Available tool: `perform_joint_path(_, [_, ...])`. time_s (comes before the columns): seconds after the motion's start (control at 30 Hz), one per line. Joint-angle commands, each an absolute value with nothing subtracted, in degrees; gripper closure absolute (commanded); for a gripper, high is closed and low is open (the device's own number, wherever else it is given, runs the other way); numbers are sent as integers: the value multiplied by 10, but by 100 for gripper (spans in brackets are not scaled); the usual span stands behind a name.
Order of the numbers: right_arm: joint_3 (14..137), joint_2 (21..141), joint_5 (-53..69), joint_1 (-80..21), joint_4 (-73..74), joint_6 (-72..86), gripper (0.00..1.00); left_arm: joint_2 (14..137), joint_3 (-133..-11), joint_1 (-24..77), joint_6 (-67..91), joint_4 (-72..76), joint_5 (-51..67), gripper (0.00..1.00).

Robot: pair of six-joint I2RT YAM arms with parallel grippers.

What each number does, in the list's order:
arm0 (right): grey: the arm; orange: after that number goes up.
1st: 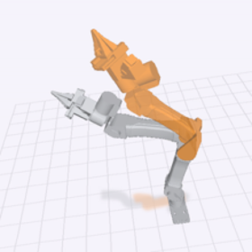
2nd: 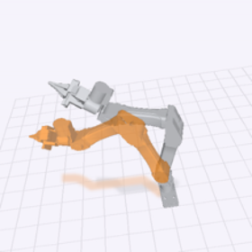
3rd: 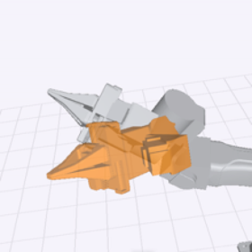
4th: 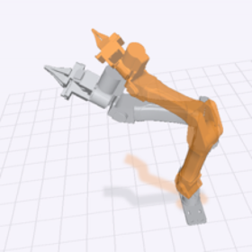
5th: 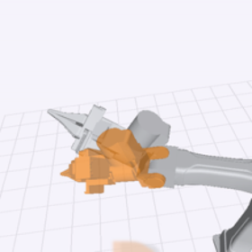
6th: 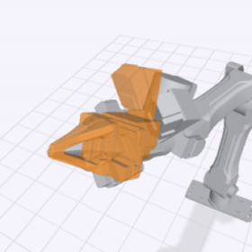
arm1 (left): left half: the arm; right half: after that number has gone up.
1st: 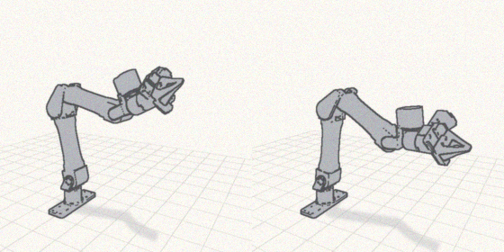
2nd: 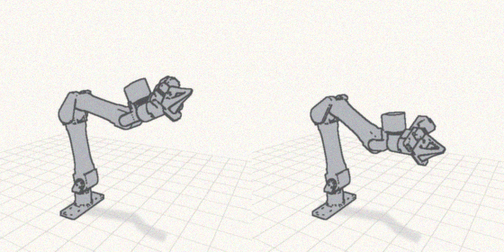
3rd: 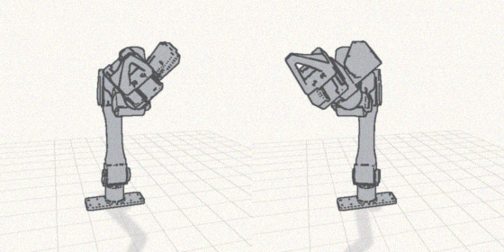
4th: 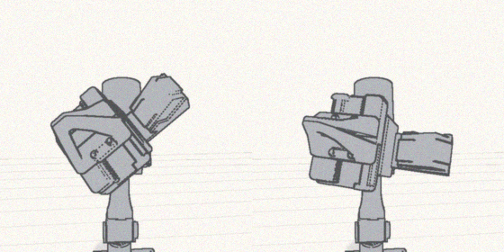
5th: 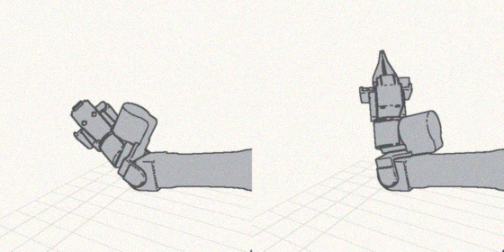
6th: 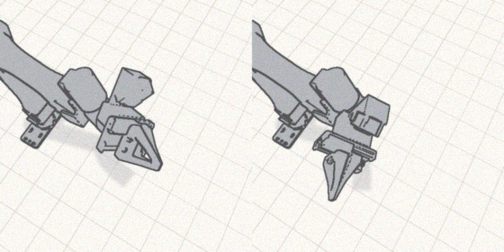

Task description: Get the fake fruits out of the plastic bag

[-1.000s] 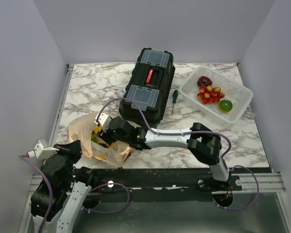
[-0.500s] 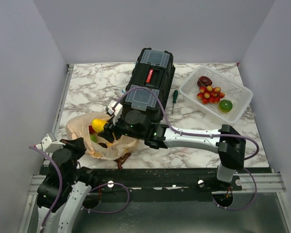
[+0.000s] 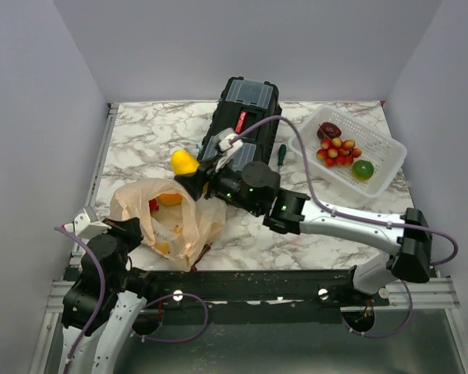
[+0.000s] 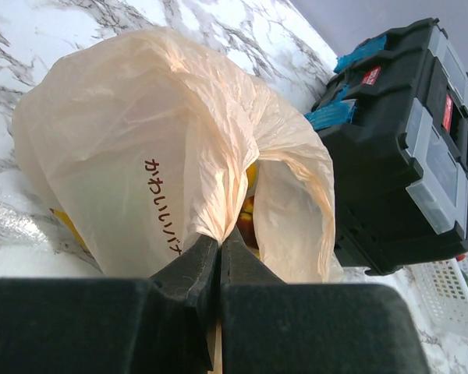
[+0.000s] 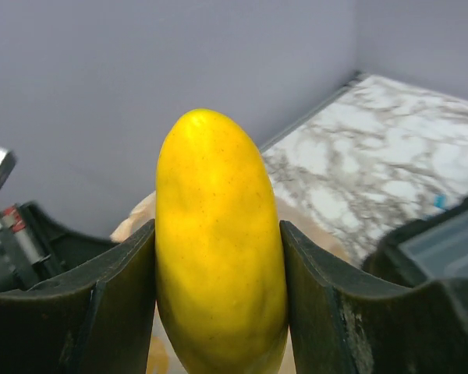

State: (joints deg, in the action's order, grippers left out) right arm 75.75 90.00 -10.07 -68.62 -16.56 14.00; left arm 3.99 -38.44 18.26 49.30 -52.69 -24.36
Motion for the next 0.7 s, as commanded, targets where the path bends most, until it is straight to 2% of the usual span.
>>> perform_joint_path(0.0, [699,816,-303,-640,-135,156,86,22,-379,191,481,-517,-230,100])
perform_joint_path(0.13, [612,729,-392,-540,-111,177,86,8,-378,197,481,-516,-230,100])
perform_joint_path(0.3, [559,684,-374,-334,-22,215,85,-14,-375,206,480,-513,-232,100])
perform_joint_path(0.47, [571,740,-322,-161,59,234,87,-29,-370,210,477,-505,-236,100])
perform_joint_path(0.67, [646,873,-237,-34,144,209,88,-26,-372,207,466,-497,-225,100])
